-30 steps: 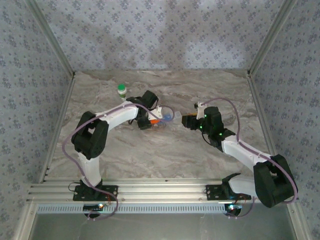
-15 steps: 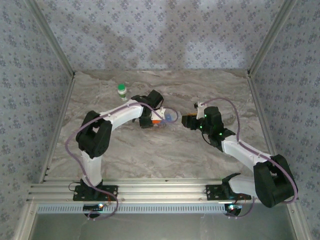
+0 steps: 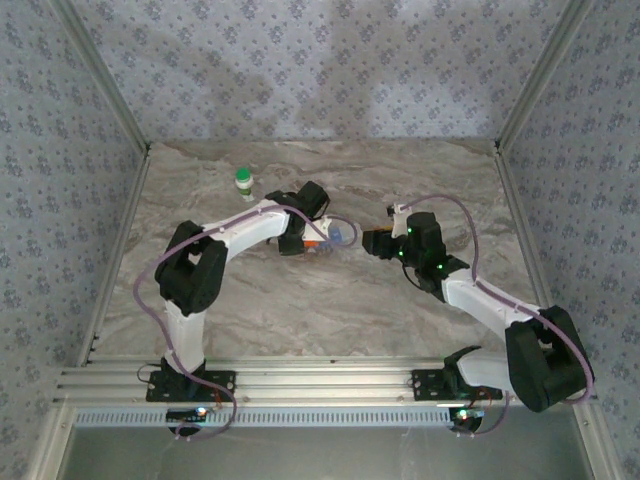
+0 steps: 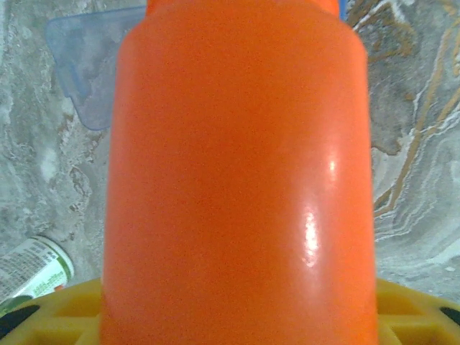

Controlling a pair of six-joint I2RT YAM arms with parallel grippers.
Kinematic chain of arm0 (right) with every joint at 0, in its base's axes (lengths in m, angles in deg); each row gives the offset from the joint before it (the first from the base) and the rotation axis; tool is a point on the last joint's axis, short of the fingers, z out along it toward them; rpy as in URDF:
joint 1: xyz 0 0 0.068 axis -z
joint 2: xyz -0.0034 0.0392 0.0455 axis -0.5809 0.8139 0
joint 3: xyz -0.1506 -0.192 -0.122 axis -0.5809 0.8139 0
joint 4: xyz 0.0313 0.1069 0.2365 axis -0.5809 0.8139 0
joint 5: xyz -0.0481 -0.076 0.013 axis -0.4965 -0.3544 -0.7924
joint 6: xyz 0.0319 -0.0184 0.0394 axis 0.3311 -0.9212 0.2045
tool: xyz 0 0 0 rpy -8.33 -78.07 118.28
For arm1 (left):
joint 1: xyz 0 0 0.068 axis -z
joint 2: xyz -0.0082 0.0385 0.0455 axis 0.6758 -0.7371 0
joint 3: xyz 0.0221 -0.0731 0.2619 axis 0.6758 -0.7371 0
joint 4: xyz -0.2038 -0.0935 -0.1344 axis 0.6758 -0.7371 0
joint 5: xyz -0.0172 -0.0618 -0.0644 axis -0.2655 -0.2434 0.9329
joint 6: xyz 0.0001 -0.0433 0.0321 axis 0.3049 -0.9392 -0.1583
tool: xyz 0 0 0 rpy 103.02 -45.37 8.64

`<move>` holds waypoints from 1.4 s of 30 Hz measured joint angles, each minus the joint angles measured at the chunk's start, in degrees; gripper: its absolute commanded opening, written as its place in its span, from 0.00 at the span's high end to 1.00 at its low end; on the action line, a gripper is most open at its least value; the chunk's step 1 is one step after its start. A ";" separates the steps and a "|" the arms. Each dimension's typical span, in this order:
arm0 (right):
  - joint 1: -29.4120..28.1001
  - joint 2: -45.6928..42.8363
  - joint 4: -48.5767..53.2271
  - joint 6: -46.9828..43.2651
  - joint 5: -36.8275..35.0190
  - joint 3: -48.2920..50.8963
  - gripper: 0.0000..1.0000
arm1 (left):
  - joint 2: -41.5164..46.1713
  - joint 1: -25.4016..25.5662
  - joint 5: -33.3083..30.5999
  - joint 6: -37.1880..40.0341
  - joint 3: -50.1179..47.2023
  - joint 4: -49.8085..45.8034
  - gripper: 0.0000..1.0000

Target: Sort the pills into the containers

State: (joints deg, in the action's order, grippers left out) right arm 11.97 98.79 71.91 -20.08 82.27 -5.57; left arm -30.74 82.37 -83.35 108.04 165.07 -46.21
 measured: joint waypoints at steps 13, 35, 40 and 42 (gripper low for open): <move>-0.22 0.92 0.02 0.00 0.44 -0.22 1.00 | -1.73 1.97 -6.82 2.12 1.33 1.51 1.00; -0.76 1.07 0.24 0.00 1.01 -1.03 1.00 | 1.73 -0.11 -0.46 0.00 0.55 1.51 1.00; -1.01 1.07 0.24 -0.02 1.03 -1.05 1.00 | 2.45 -0.11 -0.02 -0.09 0.55 1.51 1.00; -1.03 1.07 0.26 0.00 1.01 -1.11 1.00 | 2.43 -0.11 0.00 -0.09 0.55 1.40 1.00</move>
State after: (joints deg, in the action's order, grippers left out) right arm 10.94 99.86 72.17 -20.08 83.28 -6.68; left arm -28.31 82.26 -83.35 107.96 165.62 -44.81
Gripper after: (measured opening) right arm 0.510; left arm 0.527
